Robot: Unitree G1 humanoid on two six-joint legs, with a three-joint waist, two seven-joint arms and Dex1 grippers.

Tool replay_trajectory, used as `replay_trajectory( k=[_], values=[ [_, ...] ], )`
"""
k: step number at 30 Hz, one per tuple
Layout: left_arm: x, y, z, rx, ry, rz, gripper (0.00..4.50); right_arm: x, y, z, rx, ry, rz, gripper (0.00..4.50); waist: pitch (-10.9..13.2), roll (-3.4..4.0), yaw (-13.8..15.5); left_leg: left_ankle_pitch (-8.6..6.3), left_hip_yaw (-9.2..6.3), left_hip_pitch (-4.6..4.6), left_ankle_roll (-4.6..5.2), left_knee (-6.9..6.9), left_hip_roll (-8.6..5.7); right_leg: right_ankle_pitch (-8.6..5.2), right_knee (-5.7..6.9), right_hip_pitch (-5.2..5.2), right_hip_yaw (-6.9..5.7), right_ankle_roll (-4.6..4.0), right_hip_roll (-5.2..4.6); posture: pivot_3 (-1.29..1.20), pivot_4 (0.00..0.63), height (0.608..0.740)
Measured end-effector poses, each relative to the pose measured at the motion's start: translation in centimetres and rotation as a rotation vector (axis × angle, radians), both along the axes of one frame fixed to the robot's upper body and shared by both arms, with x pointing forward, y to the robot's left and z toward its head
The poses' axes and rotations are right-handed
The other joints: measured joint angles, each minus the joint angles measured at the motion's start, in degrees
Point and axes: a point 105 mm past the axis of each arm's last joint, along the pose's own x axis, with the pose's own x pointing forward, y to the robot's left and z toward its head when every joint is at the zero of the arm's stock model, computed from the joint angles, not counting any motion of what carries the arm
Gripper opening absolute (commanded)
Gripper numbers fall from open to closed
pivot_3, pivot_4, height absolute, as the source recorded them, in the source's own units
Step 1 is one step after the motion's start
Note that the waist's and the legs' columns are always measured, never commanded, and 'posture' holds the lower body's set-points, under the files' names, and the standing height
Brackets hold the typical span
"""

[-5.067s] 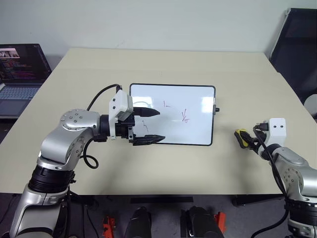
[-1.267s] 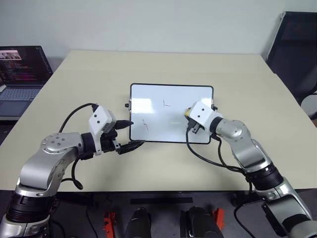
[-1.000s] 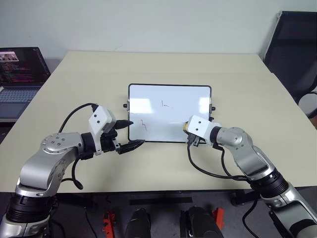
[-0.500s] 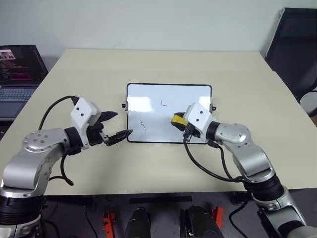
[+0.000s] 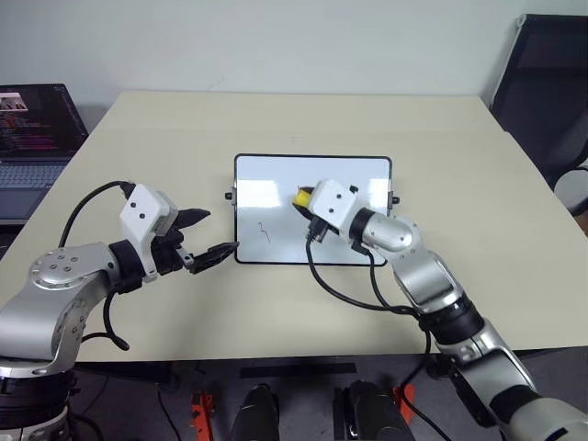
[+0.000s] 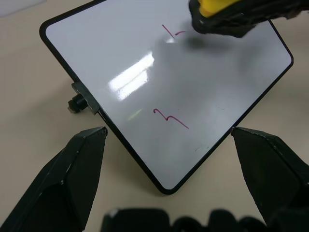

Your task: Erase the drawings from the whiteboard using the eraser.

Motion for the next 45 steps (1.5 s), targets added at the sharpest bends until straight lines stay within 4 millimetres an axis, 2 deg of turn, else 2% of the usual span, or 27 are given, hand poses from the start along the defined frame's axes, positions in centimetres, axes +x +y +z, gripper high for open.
replay_trajectory(
  k=[7,12,18,23,37,41,45],
  values=[
    [0.1,-0.8,-0.3,-0.001,0.009,-0.027,4.50,3.4,1.5,-0.4,-0.045,0.015,-0.034,0.99,0.02,0.02,-0.03,0.00,0.00,-0.01,0.00,-0.01,0.00,0.16,0.00,-0.01,0.00,-0.26,0.00,0.00,0.150,0.740],
    [0.1,-0.9,-0.3,-0.001,0.010,-0.033,4.50,4.4,1.3,-0.8,-0.069,0.082,-0.056,0.99,0.01,0.01,-0.01,0.00,-0.01,0.09,0.00,-0.01,0.00,0.16,0.06,0.06,0.00,-0.25,0.00,0.00,0.150,0.740],
    [0.0,-1.0,-0.2,0.001,0.006,-0.036,4.50,4.0,-0.2,-2.4,-0.065,0.209,-0.049,0.99,-0.03,-0.04,0.44,0.03,-0.01,0.52,0.04,0.02,-0.01,-0.09,0.07,0.45,0.03,-0.42,0.00,0.00,0.150,0.740],
    [0.0,-1.2,-0.2,0.003,0.001,-0.042,4.50,3.6,-1.5,-3.2,-0.079,0.225,-0.066,0.99,-0.04,-0.05,0.62,0.04,-0.01,0.86,0.05,0.02,-0.01,-0.07,0.07,0.52,0.03,-0.45,-0.01,0.00,0.150,0.740],
    [-0.2,-0.7,-0.8,0.003,0.021,-0.025,4.50,2.2,-5.0,-4.3,-0.104,0.236,-0.133,0.99,-0.09,-0.14,1.77,0.03,0.03,0.81,0.04,0.03,-0.06,-0.07,-0.10,0.51,0.09,-0.46,-0.12,0.00,0.150,0.740],
    [-0.4,-0.3,-1.0,0.001,0.027,-0.011,4.50,1.5,-5.5,-3.9,-0.045,0.269,-0.145,0.99,-0.07,-0.11,1.77,0.03,0.03,0.62,0.04,0.02,-0.06,-0.07,-0.13,0.34,0.07,-0.46,-0.12,0.00,0.150,0.740],
    [-0.6,0.4,-0.9,-0.002,0.016,0.016,4.50,0.1,-6.0,-3.0,0.058,0.302,-0.111,0.98,-0.02,-0.04,1.56,0.06,0.03,-0.16,0.03,0.01,-0.05,-0.02,-0.11,-0.08,0.05,-0.40,-0.08,0.00,0.150,0.740]
  ],
)
